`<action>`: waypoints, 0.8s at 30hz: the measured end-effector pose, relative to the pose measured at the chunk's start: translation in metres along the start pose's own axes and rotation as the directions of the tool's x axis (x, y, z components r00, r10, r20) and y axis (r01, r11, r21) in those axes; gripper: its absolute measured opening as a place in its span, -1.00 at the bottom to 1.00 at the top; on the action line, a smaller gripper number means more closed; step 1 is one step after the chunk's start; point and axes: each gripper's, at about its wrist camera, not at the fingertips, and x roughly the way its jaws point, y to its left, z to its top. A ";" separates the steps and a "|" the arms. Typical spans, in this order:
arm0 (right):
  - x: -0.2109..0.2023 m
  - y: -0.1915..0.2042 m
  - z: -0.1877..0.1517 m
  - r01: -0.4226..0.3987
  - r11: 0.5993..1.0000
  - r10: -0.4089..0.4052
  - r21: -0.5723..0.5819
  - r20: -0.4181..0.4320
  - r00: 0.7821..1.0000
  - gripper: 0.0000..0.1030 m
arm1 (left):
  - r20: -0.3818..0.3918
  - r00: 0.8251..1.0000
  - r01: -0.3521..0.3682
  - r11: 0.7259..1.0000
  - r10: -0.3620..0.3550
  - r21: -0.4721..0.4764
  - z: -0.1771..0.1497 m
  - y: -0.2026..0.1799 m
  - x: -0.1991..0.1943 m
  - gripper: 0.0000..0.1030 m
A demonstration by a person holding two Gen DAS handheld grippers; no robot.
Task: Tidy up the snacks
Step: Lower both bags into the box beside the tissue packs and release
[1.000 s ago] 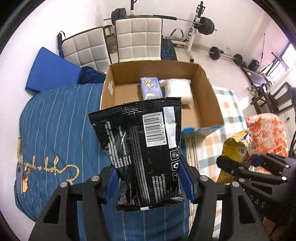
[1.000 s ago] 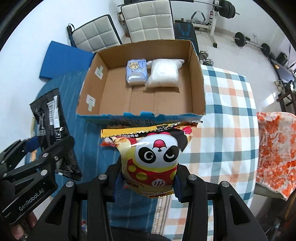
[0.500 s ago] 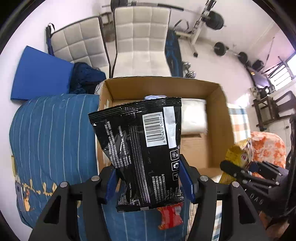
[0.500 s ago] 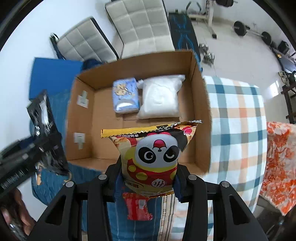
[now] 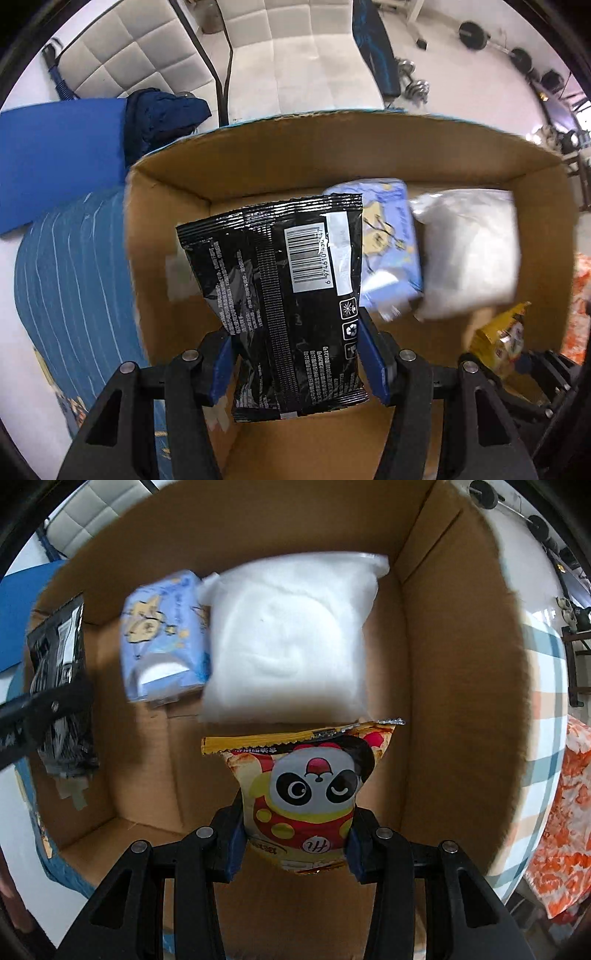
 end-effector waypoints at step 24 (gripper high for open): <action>0.043 0.010 0.005 0.037 0.999 -0.038 -0.021 -0.051 0.998 0.18 | -0.089 0.996 0.019 0.999 -0.022 -0.038 0.027 0.009 0.029 0.28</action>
